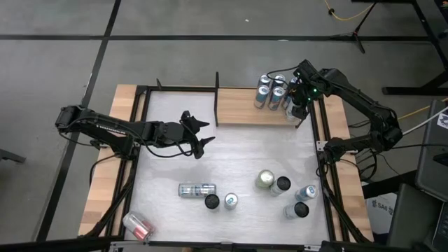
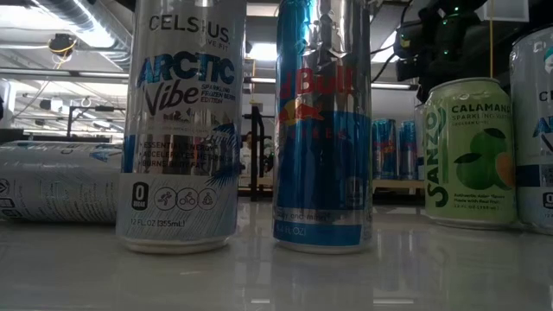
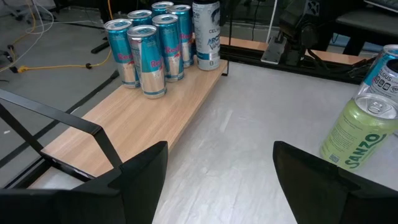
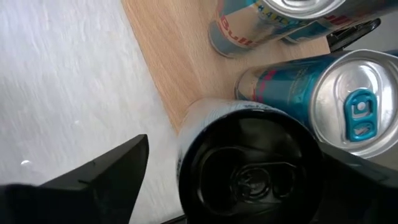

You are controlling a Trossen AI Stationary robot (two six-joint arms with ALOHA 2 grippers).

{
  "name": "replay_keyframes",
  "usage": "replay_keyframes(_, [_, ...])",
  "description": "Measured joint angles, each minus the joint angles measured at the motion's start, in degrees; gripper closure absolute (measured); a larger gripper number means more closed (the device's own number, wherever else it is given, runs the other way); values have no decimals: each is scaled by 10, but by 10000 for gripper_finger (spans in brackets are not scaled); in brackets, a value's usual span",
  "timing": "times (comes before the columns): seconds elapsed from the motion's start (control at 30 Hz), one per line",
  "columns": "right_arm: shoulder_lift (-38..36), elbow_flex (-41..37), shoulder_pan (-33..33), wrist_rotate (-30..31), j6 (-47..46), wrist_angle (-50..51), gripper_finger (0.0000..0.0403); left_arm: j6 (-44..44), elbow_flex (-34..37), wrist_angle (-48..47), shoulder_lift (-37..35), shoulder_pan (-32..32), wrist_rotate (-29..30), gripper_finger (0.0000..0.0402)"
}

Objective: Place canned beverage on shelf
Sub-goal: Put the white-blue soda can on the shelf

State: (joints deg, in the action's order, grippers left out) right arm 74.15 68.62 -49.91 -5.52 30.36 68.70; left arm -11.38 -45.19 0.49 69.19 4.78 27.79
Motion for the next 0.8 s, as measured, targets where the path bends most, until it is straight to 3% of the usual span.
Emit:
replay_keyframes(0.57, [0, 2, 0, 10, -17, 36, 33, 0, 0, 0, 0, 0, 0, 119])
replay_keyframes(0.8, [0, 61, 0, 10, -18, 50, 33, 0, 0, 0, 0, 0, 0, 119])
